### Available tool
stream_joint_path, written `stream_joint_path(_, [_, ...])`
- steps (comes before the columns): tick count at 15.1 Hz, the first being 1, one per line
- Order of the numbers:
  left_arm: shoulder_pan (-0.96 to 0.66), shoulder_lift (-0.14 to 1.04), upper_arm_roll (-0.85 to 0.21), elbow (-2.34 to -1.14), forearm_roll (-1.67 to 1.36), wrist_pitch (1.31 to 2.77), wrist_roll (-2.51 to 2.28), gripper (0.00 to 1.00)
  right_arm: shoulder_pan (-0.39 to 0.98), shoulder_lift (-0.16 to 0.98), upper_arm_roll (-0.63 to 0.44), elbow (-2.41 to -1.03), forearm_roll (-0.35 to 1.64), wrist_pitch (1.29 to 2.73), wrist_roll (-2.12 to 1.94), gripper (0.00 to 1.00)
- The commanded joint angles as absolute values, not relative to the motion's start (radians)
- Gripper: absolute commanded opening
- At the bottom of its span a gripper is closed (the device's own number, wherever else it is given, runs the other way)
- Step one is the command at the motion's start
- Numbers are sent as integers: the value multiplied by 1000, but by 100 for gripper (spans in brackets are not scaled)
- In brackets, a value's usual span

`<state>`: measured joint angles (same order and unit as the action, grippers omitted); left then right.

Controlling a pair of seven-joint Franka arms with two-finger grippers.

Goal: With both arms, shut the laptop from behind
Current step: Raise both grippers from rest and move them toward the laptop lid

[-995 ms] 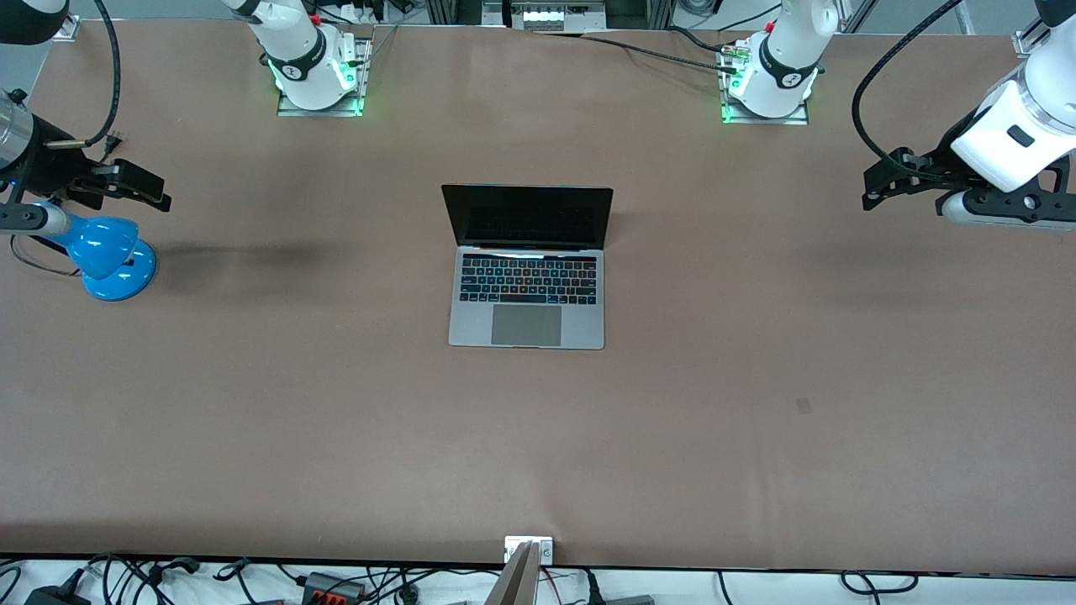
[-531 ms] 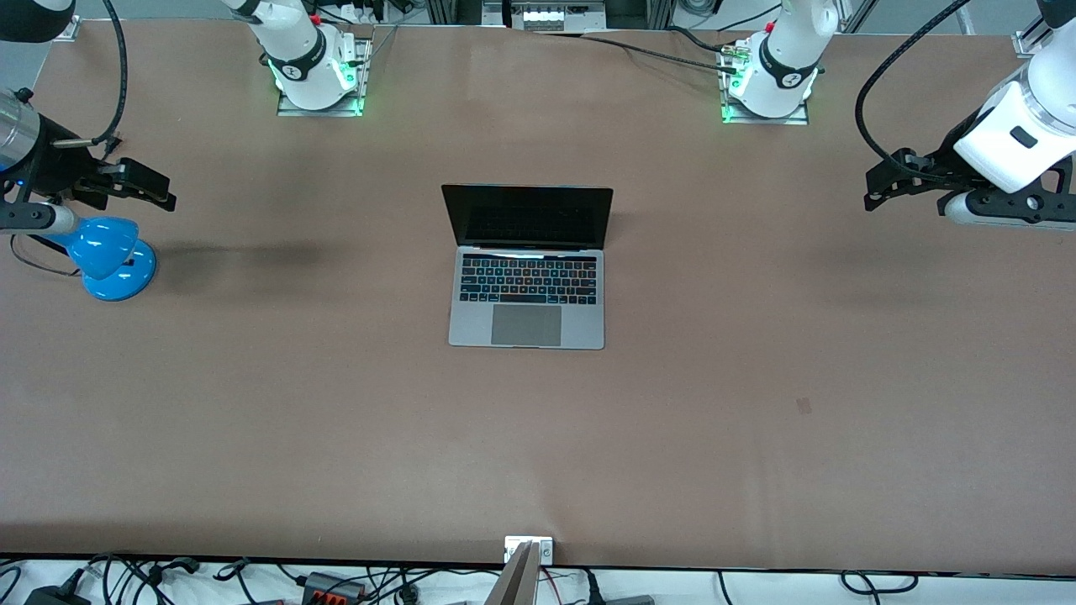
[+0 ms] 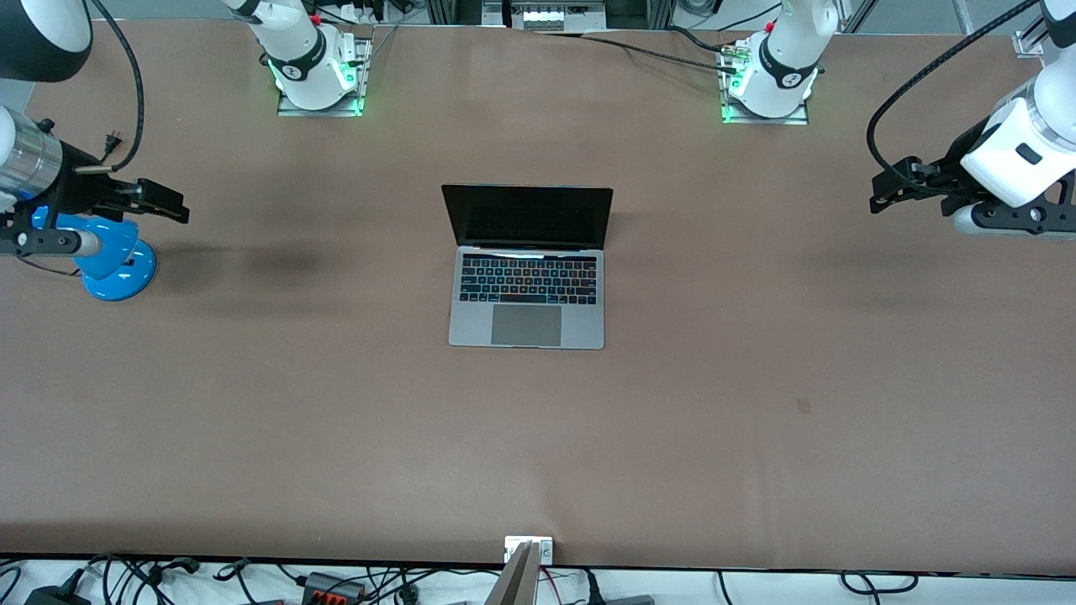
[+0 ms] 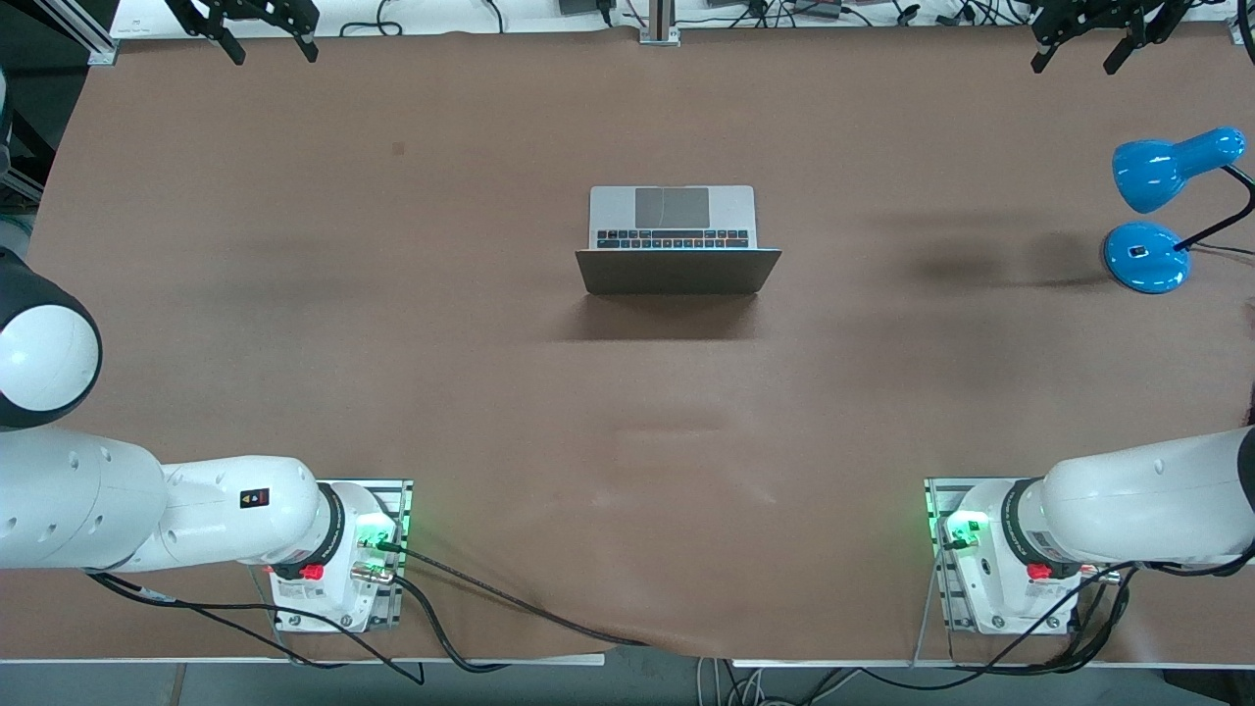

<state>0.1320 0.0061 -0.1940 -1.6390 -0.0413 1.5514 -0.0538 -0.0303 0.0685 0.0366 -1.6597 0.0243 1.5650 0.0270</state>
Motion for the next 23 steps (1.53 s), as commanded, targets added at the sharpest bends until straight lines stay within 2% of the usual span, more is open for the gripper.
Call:
stream_joint_path(1, [138, 12, -192, -1641, -43, 1542, -34, 93, -29, 77, 37, -1637, 28, 1526, 23, 0])
stream_joint_path(2, [144, 11, -192, -1640, -43, 1539, -35, 56, -29, 78, 38, -1637, 29, 1520, 23, 0])
stream_joint_path(5, [169, -5, -201, -1641, -46, 1526, -41, 1, -26, 78, 38, -1637, 29, 1511, 25, 0])
stream_joint_path(7, [166, -6, -207, -1641, -58, 1421, -51, 0, -26, 78, 40, -1637, 29, 1509, 25, 0])
stream_joint_path(13, [141, 32, -302, -1644, -173, 1421, -195, 0, 17, 69, 41, -1676, 37, 1485, 28, 0])
stream_joint_path(16, [126, 32, -386, -1661, -175, 1402, -215, 0, 52, 8, 40, -1802, 159, 1515, 37, 0])
stream_joint_path(21, [117, 75, -535, -1690, -176, 1416, -325, 0, 197, -171, 41, -2144, 184, 1786, 99, 0])
stream_joint_path(23, [117, 90, -607, -1722, -176, 1446, -366, 0, 276, -187, 41, -2210, 184, 1857, 187, 0])
